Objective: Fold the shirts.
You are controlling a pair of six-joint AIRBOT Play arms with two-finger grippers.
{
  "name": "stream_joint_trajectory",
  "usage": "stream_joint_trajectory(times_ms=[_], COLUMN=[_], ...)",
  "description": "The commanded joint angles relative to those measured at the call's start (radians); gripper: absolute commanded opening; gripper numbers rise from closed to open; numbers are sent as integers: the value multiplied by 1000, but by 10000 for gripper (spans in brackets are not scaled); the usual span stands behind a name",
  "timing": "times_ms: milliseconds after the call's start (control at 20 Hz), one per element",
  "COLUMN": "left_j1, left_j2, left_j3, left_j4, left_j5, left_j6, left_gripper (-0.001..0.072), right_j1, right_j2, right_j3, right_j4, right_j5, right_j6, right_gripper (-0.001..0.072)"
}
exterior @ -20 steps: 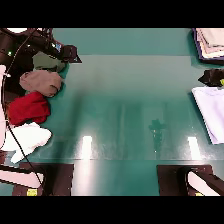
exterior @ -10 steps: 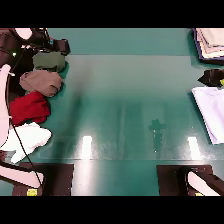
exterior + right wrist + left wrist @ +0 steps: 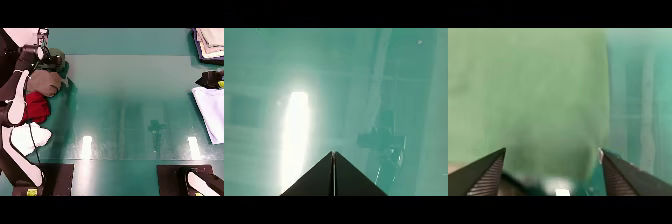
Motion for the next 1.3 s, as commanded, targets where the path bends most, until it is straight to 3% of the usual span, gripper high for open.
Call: stream_joint_trajectory(times_ms=[0, 50, 100, 200, 450, 600, 750, 900, 1050, 1250], left_j1=[11, 11, 11, 11, -22, -82, -163, -248, -365, -507], left_j2=[-62, -71, -74, -69, -2, 203, 444, 639, 742, 735], left_j3=[5, 6, 6, 6, 192, 197, 197, 197, 169, -17], left_j4=[13, 13, 14, 12, -15, -15, -39, -148, -265, -444], left_j5=[101, 107, 107, 105, -69, -76, -213, -399, -571, -640], left_j6=[-2, -2, -2, -2, 2, 87, 147, 206, 208, 208], left_gripper=[710, 645, 481, 47, 25, 25, 25, 26, 25, 26], right_j1=[35, 44, 51, 52, 51, 51, 51, 51, 51, 51], right_j2=[0, 0, 0, 0, 0, 0, 0, 0, 0, 2], right_j3=[0, 0, 0, 0, 7, 81, 193, 284, 329, 337], right_j4=[0, 0, -2, -2, 0, -1, -2, -2, 0, 0], right_j5=[-2, -8, -11, -18, -97, -179, -230, -248, -244, -200], right_j6=[2, 2, 2, 2, 2, 2, 1, 1, 1, 1], right_gripper=[20, 20, 21, 20, 20, 20, 20, 20, 20, 20])
